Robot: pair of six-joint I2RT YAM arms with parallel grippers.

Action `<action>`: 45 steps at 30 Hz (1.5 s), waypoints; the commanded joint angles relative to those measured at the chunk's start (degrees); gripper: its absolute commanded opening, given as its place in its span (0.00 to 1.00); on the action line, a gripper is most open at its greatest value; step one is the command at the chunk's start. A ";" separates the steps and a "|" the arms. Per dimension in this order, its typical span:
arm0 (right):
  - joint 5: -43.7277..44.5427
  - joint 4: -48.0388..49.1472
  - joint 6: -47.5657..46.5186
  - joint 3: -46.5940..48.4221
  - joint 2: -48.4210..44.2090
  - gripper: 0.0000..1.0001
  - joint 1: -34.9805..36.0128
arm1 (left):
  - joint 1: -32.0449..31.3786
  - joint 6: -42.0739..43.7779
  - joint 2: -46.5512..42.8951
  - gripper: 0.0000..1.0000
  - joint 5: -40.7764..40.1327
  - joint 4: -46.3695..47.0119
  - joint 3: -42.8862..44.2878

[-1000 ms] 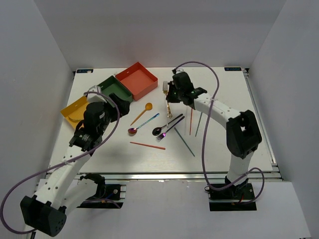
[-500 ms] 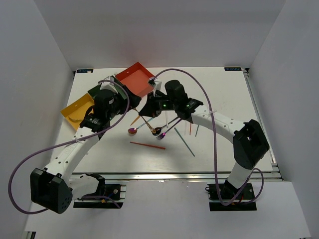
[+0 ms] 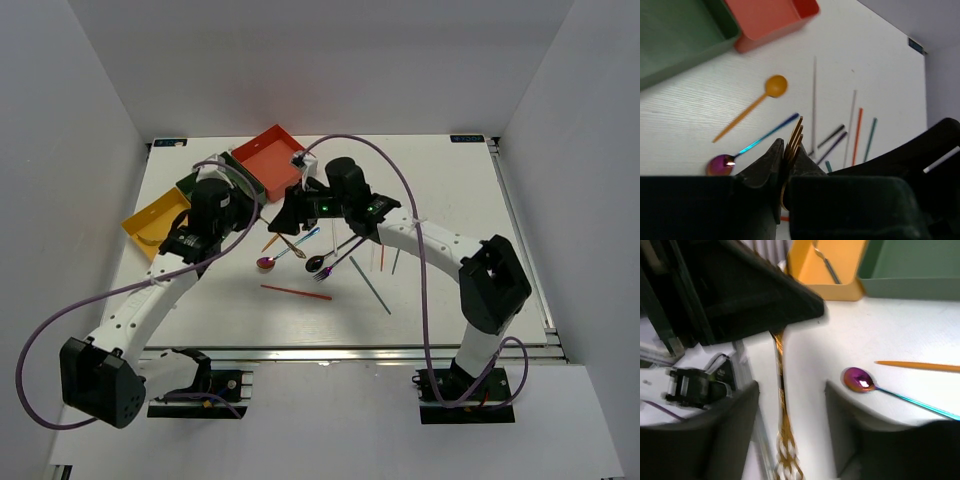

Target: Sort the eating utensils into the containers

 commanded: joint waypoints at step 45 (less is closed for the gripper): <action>21.62 -13.84 -3.81 -2.50 -1.26 0.89 -13.67 | 35.94 4.76 13.43 0.98 -17.35 -13.72 16.85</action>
